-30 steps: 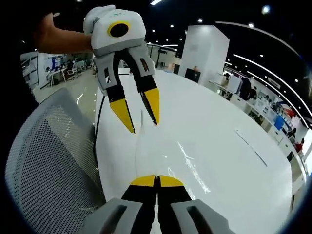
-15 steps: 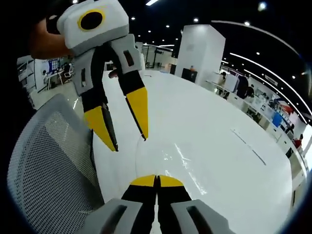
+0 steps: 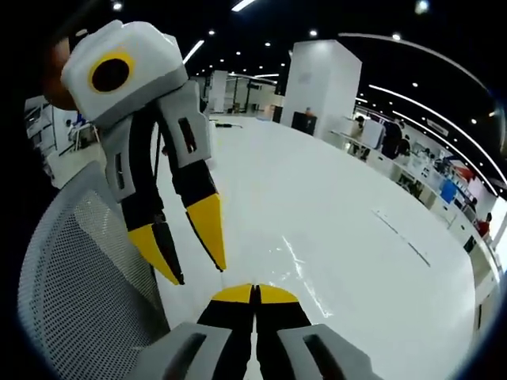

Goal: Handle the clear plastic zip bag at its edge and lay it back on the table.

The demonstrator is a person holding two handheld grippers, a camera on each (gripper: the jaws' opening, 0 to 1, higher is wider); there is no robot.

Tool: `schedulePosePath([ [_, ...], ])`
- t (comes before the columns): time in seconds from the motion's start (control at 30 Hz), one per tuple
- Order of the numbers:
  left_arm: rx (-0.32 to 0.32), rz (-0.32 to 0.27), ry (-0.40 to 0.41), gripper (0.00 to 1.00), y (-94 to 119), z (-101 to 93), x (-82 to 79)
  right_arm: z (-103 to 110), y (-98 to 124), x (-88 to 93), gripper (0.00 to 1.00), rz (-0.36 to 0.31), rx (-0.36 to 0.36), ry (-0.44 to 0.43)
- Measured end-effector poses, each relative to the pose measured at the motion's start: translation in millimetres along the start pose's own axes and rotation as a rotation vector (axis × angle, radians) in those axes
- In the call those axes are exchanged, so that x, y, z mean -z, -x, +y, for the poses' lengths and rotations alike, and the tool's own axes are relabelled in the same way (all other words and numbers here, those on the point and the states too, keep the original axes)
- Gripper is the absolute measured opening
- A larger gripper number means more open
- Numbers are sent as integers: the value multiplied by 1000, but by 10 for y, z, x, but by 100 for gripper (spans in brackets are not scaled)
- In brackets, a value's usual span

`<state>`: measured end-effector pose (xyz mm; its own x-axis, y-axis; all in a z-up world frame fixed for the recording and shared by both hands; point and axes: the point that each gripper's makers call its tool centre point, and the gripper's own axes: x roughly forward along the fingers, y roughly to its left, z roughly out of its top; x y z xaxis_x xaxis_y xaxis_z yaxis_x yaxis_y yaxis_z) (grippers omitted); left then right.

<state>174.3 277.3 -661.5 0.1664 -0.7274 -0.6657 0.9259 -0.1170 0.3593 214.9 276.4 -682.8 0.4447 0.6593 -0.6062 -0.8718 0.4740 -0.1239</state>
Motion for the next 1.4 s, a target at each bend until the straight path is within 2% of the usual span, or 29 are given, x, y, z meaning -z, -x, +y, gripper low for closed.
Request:
schedulePosePath([
  [0.23,-25,26,-29,13,-81,44,37,1,-5,-21,0,-1,-1,-5],
  [0.33,-31,42,-26,4,-91,65,68,0,0,-26,0,1,-1,-5],
  [0.47,-42,54,-40,0,-96,84,100,-6,-3,-37,0,0,-1,-7],
  [1.03,-29,84,-34,0,-78,11,201,-101,31,-136,0,-23,30,-21],
  [1.23,-24,104,-23,0,-71,-24,264,-204,89,-236,0,-47,68,-16],
  [1.4,-33,121,-12,0,-64,-10,335,-282,166,-393,0,-86,103,-23],
])
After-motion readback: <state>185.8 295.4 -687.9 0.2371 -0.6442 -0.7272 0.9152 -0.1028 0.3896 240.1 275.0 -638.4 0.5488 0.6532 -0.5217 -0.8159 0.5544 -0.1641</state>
